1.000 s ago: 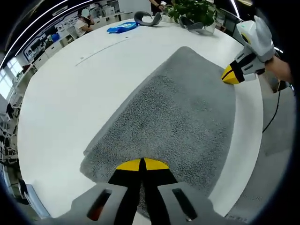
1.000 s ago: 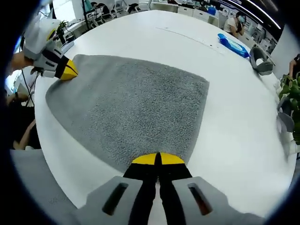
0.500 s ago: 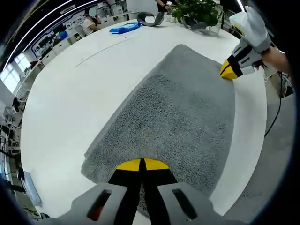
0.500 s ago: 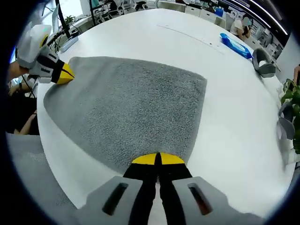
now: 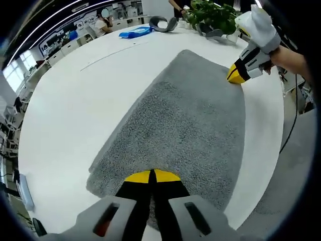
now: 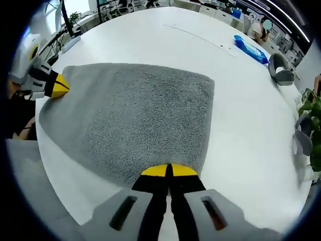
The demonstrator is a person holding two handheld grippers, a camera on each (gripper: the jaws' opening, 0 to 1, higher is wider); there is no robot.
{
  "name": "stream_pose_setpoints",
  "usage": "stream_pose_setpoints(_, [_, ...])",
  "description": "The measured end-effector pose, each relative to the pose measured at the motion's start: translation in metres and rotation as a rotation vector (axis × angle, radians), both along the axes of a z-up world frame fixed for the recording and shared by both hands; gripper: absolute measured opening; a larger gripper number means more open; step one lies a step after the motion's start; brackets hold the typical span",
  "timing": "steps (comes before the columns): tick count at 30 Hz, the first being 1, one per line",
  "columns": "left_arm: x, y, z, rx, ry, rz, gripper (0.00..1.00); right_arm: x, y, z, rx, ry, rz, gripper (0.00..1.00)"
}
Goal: Fold the towel on the table until its edges align and the towel forms a compact rectangular stack.
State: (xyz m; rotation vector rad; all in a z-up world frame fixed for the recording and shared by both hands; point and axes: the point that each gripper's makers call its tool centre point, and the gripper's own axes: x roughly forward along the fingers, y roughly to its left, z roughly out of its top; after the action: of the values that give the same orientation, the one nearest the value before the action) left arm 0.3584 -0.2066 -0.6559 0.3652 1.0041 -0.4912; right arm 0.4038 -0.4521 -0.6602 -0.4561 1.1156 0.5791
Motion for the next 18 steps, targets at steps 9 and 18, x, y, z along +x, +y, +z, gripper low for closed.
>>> stream_pose_setpoints(9, [-0.0014,-0.0029,-0.0003,-0.001,-0.002,-0.01,0.01,0.003,-0.001,-0.0011,0.009,0.018,-0.01,0.0])
stream_pose_setpoints(18, [-0.0016,-0.0052,-0.0011,0.064,-0.019,-0.059,0.01,0.0095,-0.0006,-0.0021,-0.004,0.04,0.011,0.0])
